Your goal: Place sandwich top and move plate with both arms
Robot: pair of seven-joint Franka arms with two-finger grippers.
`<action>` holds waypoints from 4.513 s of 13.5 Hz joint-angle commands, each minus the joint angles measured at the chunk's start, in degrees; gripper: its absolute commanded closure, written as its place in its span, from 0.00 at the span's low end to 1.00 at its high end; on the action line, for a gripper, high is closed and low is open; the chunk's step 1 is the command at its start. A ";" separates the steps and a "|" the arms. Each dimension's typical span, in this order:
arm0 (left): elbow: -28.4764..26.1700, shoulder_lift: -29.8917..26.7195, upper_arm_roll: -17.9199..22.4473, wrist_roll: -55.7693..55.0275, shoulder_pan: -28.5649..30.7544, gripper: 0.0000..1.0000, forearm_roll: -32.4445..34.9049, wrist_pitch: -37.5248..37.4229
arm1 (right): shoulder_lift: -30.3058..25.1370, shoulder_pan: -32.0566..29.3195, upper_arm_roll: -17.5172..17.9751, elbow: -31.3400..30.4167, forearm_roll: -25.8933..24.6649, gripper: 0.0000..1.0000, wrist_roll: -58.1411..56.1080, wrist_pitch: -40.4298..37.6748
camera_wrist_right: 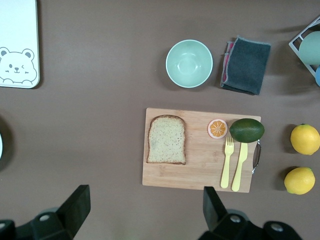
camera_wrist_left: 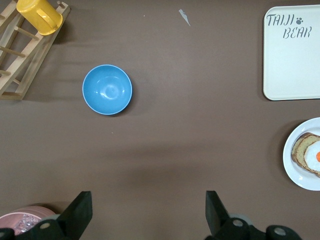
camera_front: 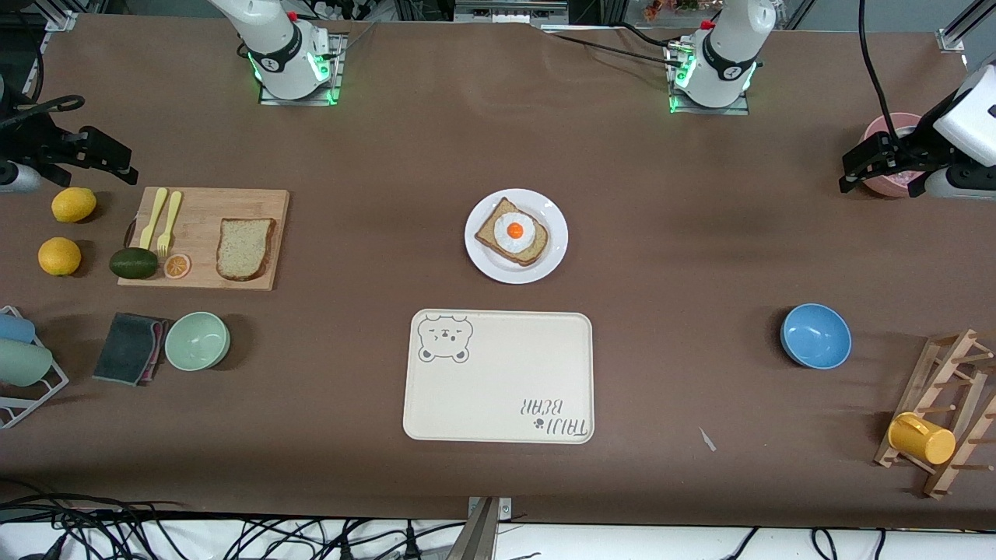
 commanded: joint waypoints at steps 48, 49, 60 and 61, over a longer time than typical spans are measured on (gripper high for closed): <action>1.79 1.80 0.12 1.20 0.51 0.00 2.12 -0.16 | 20.89 5.21 0.03 -11.04 -6.92 0.01 23.58 21.06; 1.79 1.80 0.12 1.29 0.51 0.00 2.12 -0.16 | 20.89 5.30 0.03 -14.12 -9.37 0.01 26.05 25.01; 1.71 2.06 0.12 1.29 0.51 0.00 2.03 -0.24 | 23.70 7.59 -0.59 -29.01 -18.28 0.16 38.47 42.10; 1.79 2.06 0.12 1.29 0.51 0.00 2.03 -0.24 | 23.88 7.67 -0.59 -28.92 -18.36 0.21 38.91 42.19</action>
